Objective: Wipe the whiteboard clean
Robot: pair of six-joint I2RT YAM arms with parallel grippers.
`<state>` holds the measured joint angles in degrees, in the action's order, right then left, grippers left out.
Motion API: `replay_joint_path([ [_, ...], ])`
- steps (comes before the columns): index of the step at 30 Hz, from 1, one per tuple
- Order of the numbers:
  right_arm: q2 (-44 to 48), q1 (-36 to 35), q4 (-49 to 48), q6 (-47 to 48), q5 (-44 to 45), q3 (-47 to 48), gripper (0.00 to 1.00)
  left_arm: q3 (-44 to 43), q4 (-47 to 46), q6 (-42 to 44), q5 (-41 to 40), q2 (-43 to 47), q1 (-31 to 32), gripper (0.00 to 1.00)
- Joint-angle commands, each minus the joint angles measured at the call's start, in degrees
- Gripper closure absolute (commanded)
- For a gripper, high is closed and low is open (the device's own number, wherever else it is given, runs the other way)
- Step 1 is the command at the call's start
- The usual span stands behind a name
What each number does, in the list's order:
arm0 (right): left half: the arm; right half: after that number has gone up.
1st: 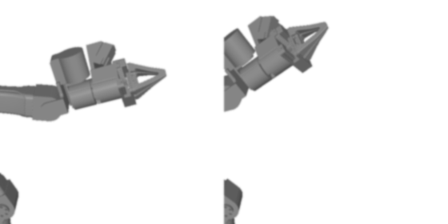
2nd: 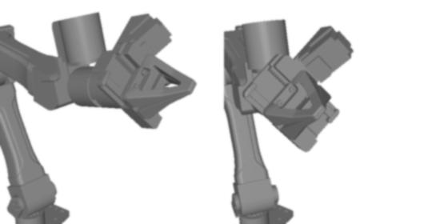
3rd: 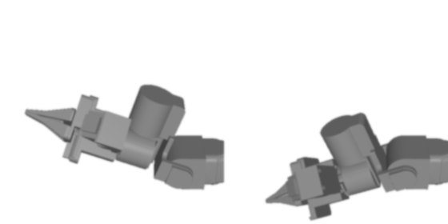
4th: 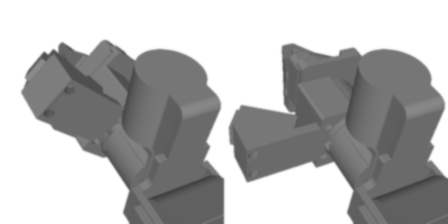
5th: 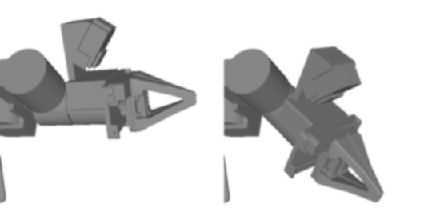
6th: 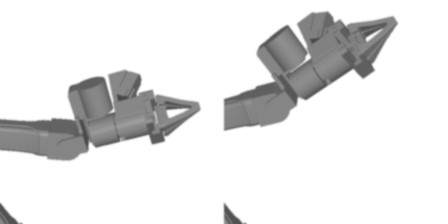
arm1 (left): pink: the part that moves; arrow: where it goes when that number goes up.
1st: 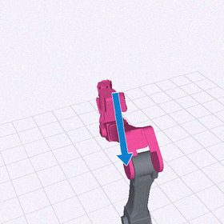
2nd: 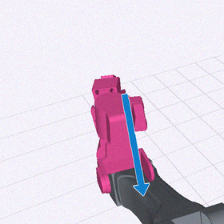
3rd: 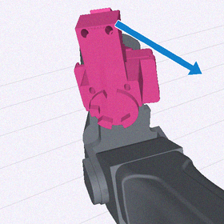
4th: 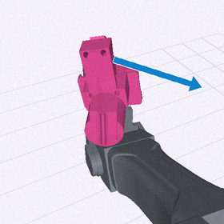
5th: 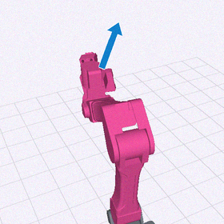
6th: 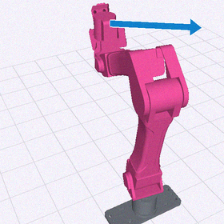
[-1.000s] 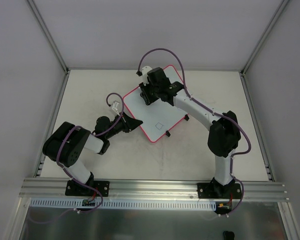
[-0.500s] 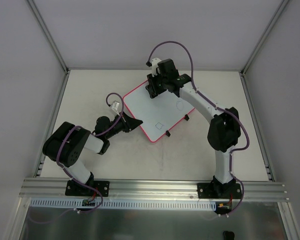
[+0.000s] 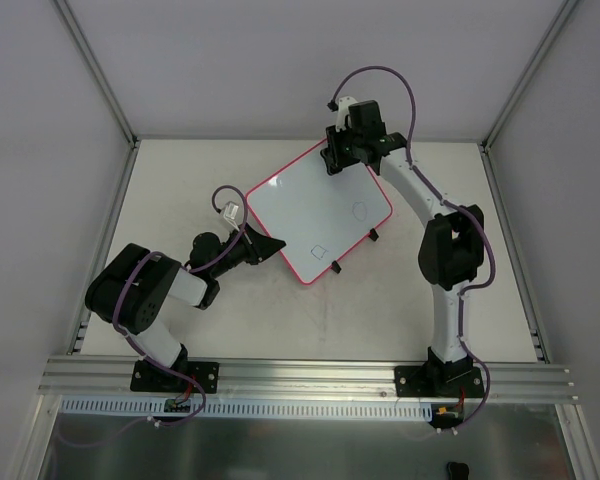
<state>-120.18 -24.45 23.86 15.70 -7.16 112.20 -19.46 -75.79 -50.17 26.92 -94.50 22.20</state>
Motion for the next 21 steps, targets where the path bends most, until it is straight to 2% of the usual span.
replay_joint_path([
  [1, -3.4, 2.7, -1.8, 0.9, 3.6, 3.2, 1.0, 0.0, -17.6, 1.9, 2.1, -0.8, 1.1, 1.0],
  [11, -6.0, 6.7, -1.9, -0.8, 6.7, 5.1, 1.0, 0.2, -18.0, 1.7, 2.1, -0.9, 1.1, 1.0],
  [21, -4.3, 7.1, -2.6, -1.2, 0.9, 2.3, 1.0, -0.2, -18.3, 1.3, 2.4, -1.6, 1.1, 1.0],
])
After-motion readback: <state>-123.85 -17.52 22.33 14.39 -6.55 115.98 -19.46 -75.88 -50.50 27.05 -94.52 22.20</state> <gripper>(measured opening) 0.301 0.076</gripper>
